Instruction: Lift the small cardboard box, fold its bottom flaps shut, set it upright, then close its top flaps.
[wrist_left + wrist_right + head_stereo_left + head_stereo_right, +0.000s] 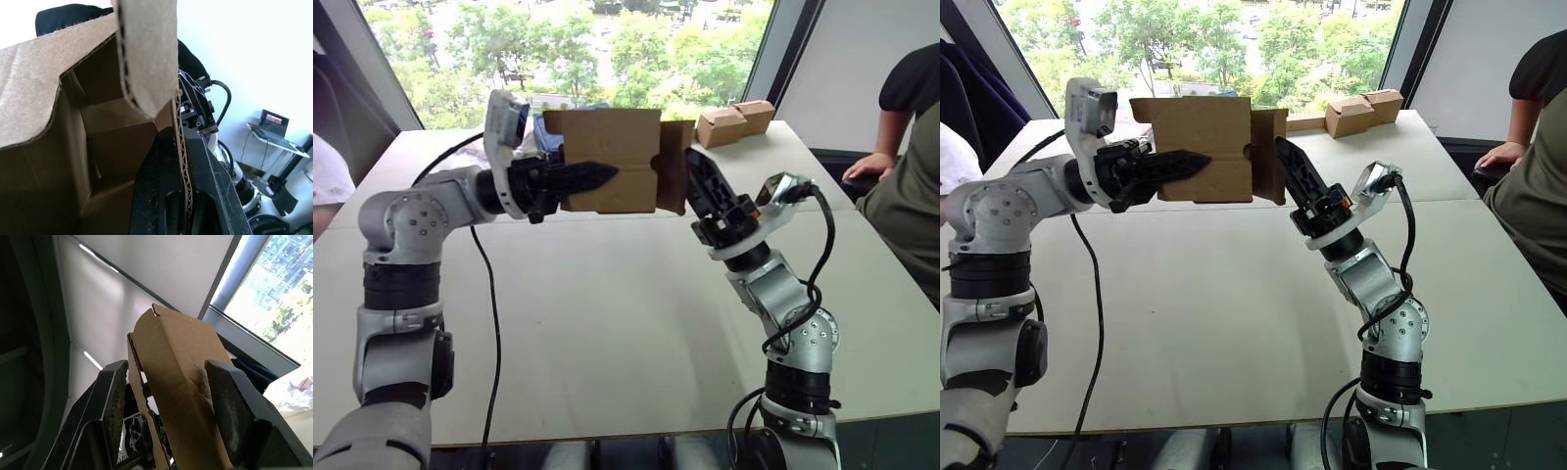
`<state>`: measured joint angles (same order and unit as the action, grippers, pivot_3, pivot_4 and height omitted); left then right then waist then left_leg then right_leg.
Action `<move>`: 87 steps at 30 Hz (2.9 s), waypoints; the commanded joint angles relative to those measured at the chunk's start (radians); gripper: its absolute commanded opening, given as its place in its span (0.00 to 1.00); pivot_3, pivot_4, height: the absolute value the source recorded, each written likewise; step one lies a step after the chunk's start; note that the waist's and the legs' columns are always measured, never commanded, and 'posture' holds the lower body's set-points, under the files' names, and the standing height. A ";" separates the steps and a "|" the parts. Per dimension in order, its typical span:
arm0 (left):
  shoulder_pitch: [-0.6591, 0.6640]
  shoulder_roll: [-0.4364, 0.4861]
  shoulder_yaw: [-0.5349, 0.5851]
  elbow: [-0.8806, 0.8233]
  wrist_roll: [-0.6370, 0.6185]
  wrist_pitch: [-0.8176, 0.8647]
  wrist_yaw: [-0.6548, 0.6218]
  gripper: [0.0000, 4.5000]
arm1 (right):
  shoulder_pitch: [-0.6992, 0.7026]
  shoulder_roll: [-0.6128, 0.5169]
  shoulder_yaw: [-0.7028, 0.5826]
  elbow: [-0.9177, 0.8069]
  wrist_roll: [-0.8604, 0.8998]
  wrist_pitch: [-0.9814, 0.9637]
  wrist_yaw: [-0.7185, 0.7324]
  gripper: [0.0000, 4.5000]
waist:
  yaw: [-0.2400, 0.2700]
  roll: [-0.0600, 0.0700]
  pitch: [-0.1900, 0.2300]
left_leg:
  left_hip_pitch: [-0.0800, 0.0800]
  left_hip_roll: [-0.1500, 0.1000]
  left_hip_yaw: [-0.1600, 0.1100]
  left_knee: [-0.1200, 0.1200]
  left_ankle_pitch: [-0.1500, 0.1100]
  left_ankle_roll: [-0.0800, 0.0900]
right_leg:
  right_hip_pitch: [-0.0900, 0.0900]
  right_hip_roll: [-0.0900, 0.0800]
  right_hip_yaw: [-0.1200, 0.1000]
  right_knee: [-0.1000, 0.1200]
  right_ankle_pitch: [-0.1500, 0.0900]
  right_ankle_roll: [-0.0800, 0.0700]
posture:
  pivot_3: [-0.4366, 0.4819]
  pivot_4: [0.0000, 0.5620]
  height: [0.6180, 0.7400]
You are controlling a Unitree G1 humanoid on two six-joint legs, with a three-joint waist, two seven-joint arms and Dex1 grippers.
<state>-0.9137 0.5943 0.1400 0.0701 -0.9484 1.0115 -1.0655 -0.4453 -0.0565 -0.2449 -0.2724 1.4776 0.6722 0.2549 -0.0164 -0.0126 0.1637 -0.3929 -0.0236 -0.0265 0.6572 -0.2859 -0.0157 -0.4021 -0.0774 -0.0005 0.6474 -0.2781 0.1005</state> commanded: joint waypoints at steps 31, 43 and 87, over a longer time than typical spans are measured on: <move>-0.011 -0.002 0.014 -0.026 0.004 -0.031 -0.009 0.00 | -0.011 0.079 0.072 -0.031 -0.034 -0.098 -0.057 0.24 | -0.001 0.000 0.000 | 0.000 0.000 0.000 0.000 0.000 0.000 | 0.000 0.000 0.000 0.000 0.000 0.000 | 0.48 0.27 1.00; 0.006 -0.007 -0.016 -0.036 0.057 -0.074 -0.020 0.00 | -0.013 0.073 0.145 -0.081 -0.062 -0.066 -0.062 0.24 | -0.001 0.000 0.000 | 0.000 0.000 0.000 -0.001 0.000 0.000 | -0.001 0.000 0.000 0.000 0.000 0.000 | 0.48 0.27 1.00; -0.023 -0.116 0.058 0.024 0.079 -0.137 0.079 0.00 | 0.090 0.160 0.226 -0.139 -0.281 -0.124 -0.053 0.24 | -0.002 0.000 0.000 | 0.000 0.000 0.000 -0.002 0.000 0.000 | -0.001 0.000 0.000 0.000 0.000 0.000 | 0.48 0.27 1.00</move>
<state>-0.9107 0.4853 0.1811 0.1147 -0.8586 0.9008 -0.9945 -0.3528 0.0994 -0.0820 -0.3597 1.1907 0.5196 0.1861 -0.0180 -0.0124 0.1638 -0.3929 -0.0237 -0.0265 0.6553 -0.2857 -0.0159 -0.4033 -0.0771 -0.0003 0.6473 -0.2781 0.1005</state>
